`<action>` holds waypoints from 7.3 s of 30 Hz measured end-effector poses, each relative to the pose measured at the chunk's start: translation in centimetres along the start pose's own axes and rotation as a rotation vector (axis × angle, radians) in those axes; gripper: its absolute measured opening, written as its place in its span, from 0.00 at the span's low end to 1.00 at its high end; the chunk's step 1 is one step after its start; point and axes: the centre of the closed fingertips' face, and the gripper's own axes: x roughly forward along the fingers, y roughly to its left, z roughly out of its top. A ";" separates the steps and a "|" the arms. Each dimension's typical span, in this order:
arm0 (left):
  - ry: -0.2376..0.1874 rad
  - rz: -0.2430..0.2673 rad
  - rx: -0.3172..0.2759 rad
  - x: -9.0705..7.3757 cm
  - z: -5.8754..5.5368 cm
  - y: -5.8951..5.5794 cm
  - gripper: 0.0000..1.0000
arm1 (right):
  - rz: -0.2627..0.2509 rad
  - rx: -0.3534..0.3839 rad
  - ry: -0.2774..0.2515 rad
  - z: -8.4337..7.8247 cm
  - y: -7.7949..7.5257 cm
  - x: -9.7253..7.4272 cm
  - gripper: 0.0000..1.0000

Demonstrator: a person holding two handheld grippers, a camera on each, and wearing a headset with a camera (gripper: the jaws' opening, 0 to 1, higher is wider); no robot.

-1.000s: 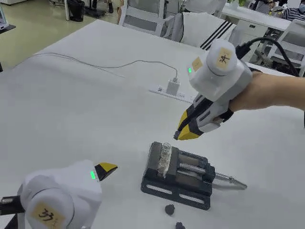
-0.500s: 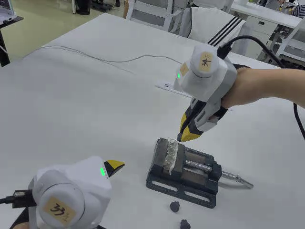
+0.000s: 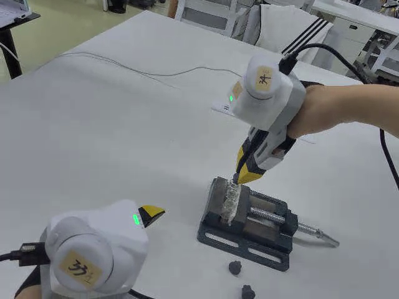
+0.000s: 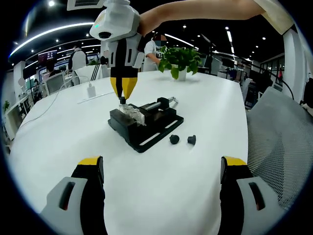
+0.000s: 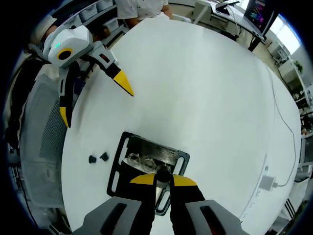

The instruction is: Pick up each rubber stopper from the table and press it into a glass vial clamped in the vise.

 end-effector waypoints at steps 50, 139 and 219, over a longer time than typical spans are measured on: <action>-0.010 0.001 -0.027 0.2 -0.4 -0.2 0.99 | -0.009 0.414 0.072 0.6 0.9 0.3 0.04; 0.004 0.010 -0.075 0.5 -1.3 0.5 0.98 | -0.021 0.134 -0.065 0.3 0.6 -0.1 0.00; -0.003 0.038 0.006 -0.4 2.6 0.1 0.98 | -0.177 0.289 -0.236 0.2 -0.5 -0.1 0.04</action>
